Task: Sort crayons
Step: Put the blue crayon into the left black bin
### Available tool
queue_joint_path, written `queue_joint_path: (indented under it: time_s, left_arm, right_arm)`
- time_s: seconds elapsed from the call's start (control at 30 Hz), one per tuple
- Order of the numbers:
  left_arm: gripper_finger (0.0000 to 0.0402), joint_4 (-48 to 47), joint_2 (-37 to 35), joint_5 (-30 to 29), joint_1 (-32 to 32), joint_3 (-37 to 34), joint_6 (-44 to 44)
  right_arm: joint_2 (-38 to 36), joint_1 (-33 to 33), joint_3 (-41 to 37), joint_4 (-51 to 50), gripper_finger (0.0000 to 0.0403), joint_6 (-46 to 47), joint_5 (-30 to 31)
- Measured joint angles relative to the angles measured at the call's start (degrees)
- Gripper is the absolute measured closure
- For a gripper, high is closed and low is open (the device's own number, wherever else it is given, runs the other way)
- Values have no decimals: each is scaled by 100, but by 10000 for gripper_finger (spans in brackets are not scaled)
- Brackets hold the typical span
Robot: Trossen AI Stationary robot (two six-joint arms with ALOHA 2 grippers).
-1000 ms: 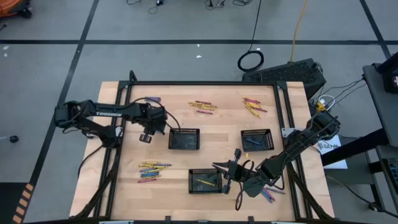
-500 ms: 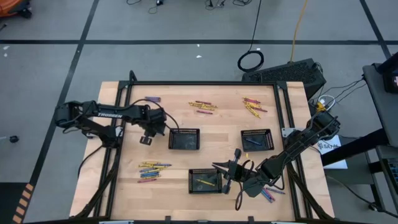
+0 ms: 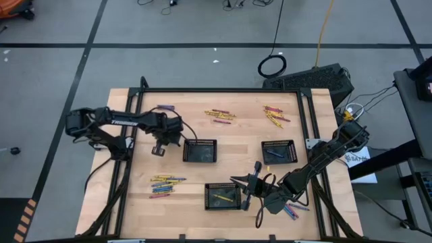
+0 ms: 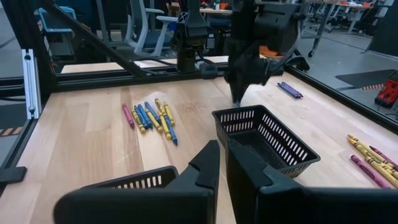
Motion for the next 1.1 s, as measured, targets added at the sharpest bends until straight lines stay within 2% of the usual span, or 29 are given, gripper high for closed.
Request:
queue_joint_path:
  time_s: [0.17,0.27,0.37,0.43,0.6,0.67,0.93,1.1]
  left_arm:
    - [395,-965,-77,-502,-96,837,-494]
    - [395,-1301,-122,-607,-183,1476,-967]
    - [395,-1264,-112,-558,-367,2033,-1368]
    - [395,-850,-125,-249,-528,2276,-1519]
    - [396,1052,-97,1359,-916,2193,-1805]
    - [396,1660,25,1629,-1074,2068,-1930]
    - [396,1962,779,1533,-1445,1629,-1909]
    - [385,2005,1159,1073,-1447,1638,-1885]
  right_arm:
    - [1,10,0,-2,390,-22,-2]
    - [2,61,0,-2,390,-68,26]
    - [2,143,0,0,390,-113,40]
    - [2,219,0,2,390,-126,216]
    - [2,418,0,-1,390,-153,824]
    - [2,480,0,0,390,-154,941]
    - [2,555,0,0,390,-192,951]
    - [2,555,0,0,390,-195,951]
